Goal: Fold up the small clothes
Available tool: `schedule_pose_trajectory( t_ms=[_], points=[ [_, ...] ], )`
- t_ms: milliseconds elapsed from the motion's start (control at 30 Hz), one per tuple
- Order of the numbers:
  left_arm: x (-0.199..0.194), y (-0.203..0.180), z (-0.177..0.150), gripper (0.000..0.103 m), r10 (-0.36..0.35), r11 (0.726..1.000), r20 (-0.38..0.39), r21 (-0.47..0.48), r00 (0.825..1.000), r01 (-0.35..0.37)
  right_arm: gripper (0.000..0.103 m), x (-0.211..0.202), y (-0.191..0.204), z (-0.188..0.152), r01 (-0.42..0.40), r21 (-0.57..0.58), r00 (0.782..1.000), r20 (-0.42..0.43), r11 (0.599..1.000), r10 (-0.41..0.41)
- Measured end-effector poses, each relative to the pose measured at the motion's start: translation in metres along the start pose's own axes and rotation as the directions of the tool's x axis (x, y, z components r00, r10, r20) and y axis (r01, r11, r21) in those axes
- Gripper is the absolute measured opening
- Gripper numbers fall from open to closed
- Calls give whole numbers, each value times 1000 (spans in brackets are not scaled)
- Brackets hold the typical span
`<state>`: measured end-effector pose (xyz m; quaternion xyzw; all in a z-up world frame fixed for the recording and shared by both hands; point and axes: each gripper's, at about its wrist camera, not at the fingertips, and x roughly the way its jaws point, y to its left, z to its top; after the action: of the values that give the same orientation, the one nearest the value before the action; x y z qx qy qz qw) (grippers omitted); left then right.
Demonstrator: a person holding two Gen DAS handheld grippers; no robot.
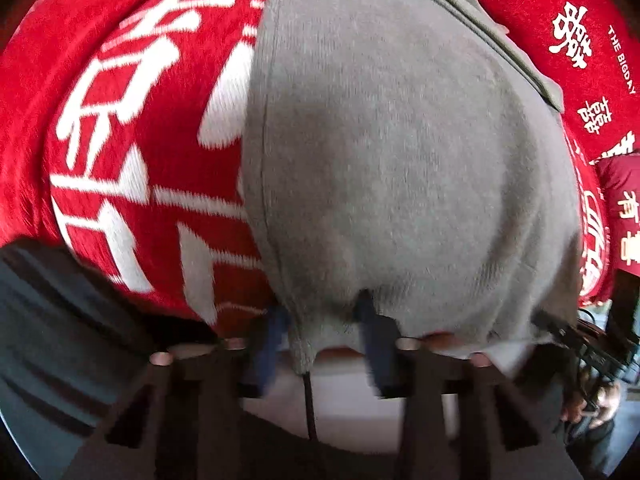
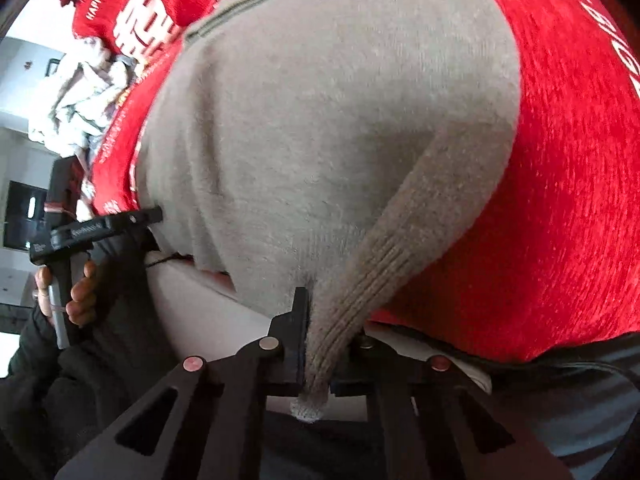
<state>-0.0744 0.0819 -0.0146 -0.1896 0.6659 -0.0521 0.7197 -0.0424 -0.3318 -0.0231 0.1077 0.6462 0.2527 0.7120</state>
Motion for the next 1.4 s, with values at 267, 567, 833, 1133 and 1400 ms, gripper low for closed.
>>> schedule_pose_trajectory(
  t_ms=[267,567,833,1133,1400],
  points=[
    [4,-6,-11,21,-8,1000,-1,7,1000,8,11,10,1,2,23,26,999,-29,999,-22],
    [-13,-29,-5,9,-56,998,86,34,995,53,7,-23,18,3,-32,-62,990,136,998,41],
    [-46,-27,-4,9,-132,990,265,84,955,114,7,-67,29,6,10,-149,947,320,989,38],
    [-96,-44,-3,9,-168,979,455,178,874,96,7,-102,60,7,133,-279,914,405,951,-10],
    [-110,-47,16,9,-197,978,475,155,858,138,7,-114,63,30,148,-242,904,425,959,-32]
  ],
)
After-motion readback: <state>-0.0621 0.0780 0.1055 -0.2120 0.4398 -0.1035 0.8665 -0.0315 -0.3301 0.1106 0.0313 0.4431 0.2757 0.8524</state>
